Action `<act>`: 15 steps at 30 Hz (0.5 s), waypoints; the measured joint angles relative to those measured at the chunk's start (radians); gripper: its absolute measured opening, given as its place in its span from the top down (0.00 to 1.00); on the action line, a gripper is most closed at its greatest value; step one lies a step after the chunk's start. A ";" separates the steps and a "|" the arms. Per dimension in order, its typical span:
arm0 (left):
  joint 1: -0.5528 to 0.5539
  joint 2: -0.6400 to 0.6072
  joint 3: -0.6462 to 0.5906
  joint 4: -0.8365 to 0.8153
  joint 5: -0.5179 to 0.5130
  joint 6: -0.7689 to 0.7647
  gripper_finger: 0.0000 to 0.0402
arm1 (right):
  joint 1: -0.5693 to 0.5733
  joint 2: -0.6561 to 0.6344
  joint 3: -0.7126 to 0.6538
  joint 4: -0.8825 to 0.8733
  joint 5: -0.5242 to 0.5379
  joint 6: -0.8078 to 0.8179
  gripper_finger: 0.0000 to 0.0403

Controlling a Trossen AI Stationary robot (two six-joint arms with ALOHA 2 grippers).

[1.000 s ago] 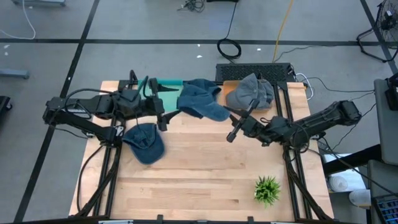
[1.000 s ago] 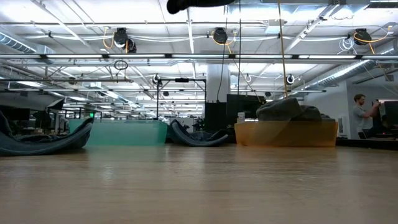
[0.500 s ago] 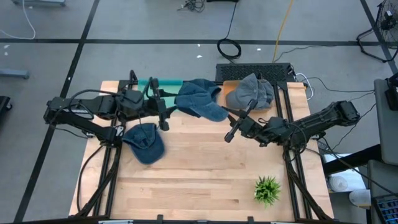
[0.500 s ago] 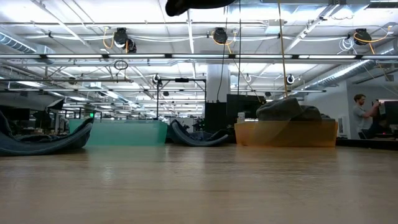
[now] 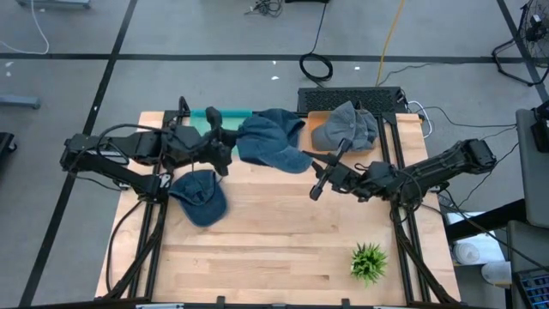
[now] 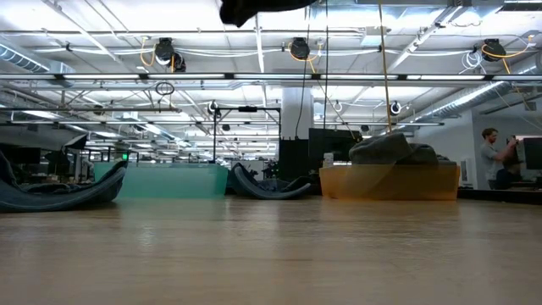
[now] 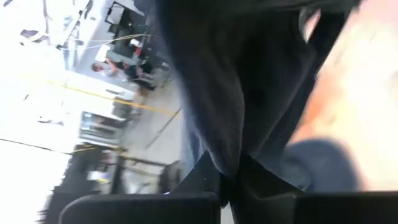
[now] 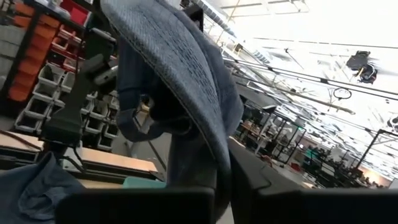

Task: Pick & Place hat
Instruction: Put the right dark blue cap into the blue bin

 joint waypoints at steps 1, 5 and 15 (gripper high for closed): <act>0.005 0.000 0.000 0.000 -0.016 0.037 0.99 | 0.000 0.000 0.000 -0.001 0.000 0.000 0.97; 0.032 0.000 0.000 -0.001 -0.071 0.141 0.99 | 0.001 -0.001 0.001 -0.046 0.025 -0.002 0.87; 0.119 0.000 0.000 0.002 -0.019 0.182 1.00 | -0.044 -0.002 0.001 -0.134 0.051 0.072 0.71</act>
